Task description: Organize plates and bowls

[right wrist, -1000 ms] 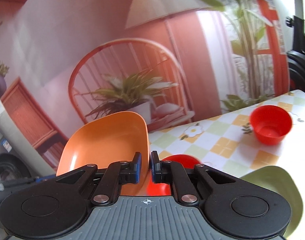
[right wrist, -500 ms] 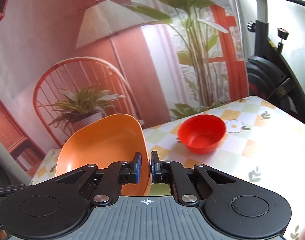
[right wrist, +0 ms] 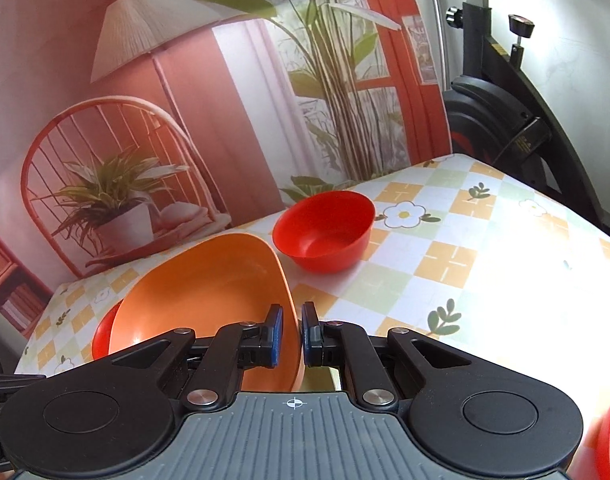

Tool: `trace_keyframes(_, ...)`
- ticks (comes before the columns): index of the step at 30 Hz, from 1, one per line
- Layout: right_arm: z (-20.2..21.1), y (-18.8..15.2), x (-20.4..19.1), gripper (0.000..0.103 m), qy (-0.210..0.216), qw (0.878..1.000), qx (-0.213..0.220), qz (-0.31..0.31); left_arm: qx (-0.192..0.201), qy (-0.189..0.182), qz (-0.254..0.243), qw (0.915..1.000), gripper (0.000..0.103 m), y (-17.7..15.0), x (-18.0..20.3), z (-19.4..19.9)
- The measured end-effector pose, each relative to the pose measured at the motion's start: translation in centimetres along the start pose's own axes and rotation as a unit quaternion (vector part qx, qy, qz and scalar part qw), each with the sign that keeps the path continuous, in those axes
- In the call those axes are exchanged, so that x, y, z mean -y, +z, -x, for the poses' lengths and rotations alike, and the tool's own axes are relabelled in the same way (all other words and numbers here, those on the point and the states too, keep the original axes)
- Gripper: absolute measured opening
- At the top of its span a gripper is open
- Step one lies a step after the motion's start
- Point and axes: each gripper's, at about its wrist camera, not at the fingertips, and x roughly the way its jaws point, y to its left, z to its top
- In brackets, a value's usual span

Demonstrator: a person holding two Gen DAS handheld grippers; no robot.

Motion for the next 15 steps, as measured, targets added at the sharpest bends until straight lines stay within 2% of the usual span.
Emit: trace_keyframes(15,-1.7,-2.1,2.1,0.009,0.007,0.999,-0.032,-0.018,-0.038,0.012,-0.011,0.9991,0.016,-1.0,0.6,-2.6)
